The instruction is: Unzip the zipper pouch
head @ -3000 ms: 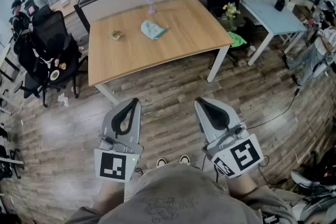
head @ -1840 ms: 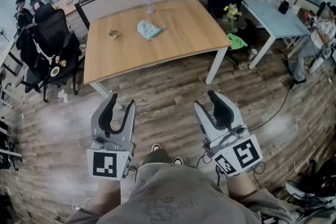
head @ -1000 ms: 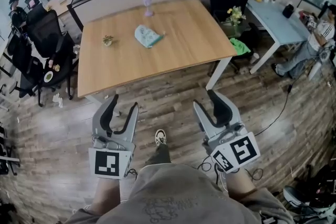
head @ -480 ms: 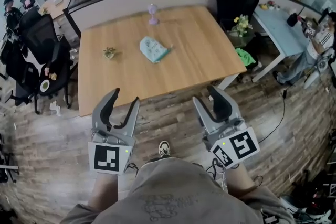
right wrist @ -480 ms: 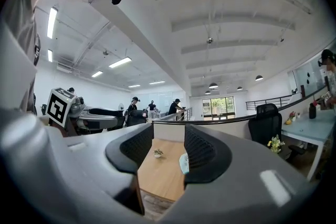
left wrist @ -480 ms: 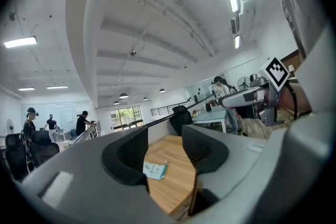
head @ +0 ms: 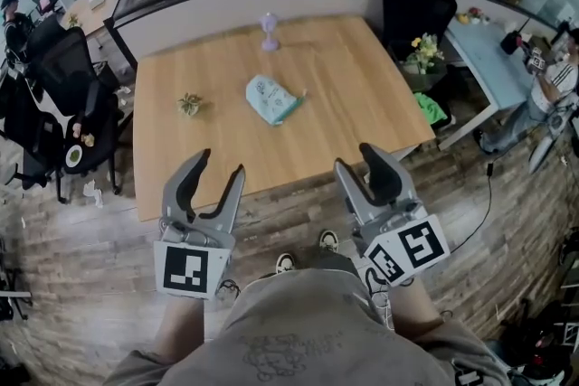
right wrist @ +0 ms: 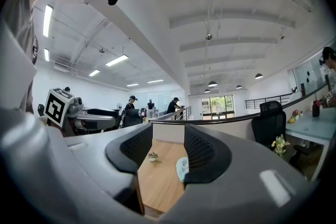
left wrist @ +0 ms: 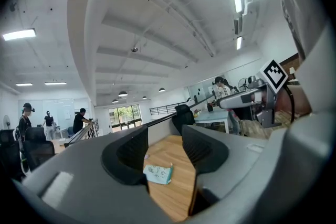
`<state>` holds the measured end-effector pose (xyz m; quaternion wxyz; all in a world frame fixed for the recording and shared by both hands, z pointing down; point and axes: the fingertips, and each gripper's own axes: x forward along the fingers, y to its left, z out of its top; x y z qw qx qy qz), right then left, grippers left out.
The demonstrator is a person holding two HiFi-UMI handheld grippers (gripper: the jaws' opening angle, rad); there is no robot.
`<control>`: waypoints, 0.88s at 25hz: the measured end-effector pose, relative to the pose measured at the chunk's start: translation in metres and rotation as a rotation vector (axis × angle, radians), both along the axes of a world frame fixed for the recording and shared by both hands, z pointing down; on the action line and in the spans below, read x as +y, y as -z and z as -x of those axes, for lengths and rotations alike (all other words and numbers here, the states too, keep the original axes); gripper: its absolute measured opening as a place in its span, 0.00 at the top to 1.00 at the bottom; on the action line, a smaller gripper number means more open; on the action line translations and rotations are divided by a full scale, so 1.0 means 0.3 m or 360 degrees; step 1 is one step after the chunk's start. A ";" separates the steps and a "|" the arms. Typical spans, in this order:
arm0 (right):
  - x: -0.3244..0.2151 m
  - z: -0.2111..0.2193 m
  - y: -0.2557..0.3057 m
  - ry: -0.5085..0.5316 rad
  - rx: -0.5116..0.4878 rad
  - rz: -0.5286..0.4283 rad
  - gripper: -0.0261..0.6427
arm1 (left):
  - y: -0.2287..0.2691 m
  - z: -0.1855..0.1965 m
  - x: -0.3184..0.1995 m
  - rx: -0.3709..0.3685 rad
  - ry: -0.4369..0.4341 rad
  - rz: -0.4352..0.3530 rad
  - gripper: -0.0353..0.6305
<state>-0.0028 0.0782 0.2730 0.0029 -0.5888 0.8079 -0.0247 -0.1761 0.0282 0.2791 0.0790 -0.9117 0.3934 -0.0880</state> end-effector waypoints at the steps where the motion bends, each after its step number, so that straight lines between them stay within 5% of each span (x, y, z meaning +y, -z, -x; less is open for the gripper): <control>1: -0.024 -0.007 -0.003 0.0003 0.0002 0.0007 0.70 | -0.001 -0.006 -0.021 0.0000 0.0004 0.0006 0.64; 22: -0.667 -0.307 -0.074 0.0364 -0.0020 0.0095 0.70 | -0.028 -0.277 -0.529 -0.0017 0.0366 0.0054 0.70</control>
